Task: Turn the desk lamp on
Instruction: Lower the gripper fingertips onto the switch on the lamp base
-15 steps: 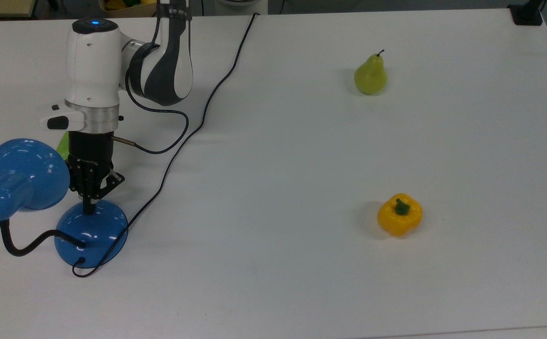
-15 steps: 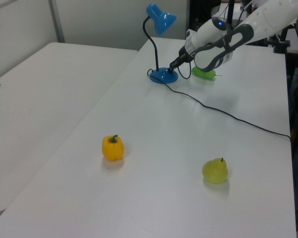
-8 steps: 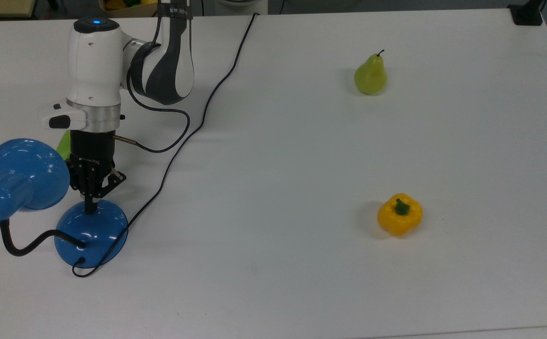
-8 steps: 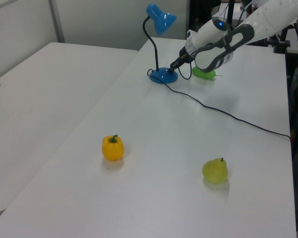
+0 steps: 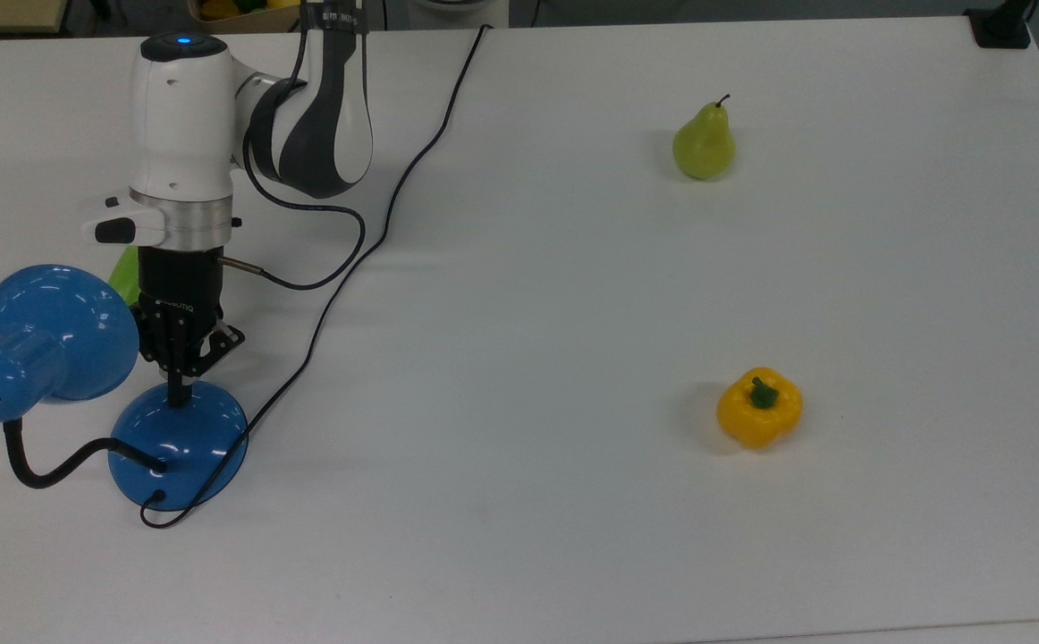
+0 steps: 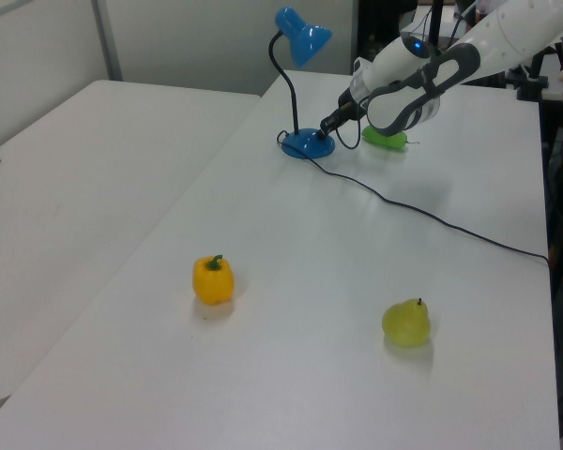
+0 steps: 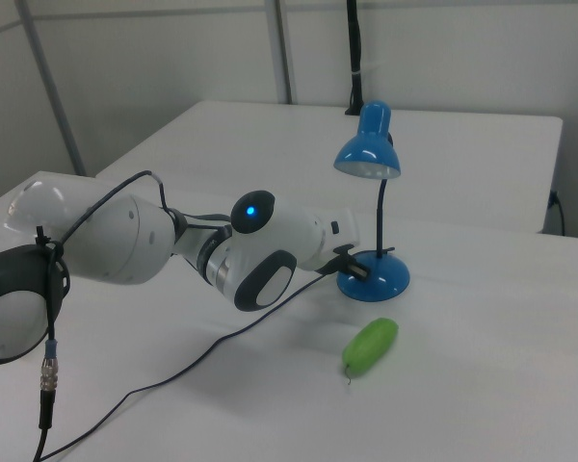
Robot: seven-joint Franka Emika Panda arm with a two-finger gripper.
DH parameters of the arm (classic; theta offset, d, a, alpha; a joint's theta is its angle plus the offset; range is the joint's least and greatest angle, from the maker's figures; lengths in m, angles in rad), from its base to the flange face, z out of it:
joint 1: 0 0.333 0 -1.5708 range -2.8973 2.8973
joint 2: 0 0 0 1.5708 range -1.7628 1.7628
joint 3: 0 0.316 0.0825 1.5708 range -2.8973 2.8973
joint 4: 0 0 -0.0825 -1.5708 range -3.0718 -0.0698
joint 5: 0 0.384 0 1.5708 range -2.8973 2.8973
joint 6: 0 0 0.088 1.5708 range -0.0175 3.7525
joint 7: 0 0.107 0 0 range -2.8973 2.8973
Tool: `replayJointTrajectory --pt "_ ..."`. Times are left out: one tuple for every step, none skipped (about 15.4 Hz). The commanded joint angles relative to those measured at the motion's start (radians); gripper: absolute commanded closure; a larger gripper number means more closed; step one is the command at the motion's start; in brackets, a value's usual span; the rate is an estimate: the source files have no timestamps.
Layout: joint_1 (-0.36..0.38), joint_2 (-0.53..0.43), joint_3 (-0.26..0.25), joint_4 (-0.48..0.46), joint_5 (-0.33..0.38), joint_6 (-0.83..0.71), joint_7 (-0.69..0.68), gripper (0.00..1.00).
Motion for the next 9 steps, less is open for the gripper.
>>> replayJointTrajectory --pt "-0.023 -0.006 0.018 -0.01 0.02 -0.005 -0.009 1.0" --pt "-0.023 -0.006 0.018 0.001 0.02 -0.005 -0.009 1.0" --pt "-0.023 -0.003 0.018 0.01 0.02 -0.005 -0.009 1.0" --pt "-0.023 -0.001 0.018 0.011 0.02 -0.005 -0.011 1.0" --pt "-0.024 -0.001 0.018 0.011 0.018 -0.005 -0.011 1.0" --pt "-0.024 -0.001 0.018 0.011 0.018 -0.005 -0.011 1.0" --pt "-0.024 -0.001 0.018 0.011 0.018 -0.004 -0.011 1.0" --pt "-0.024 -0.001 0.018 0.011 0.018 -0.004 -0.009 1.0" --pt "-0.024 -0.001 0.018 0.013 0.018 -0.004 -0.009 1.0"
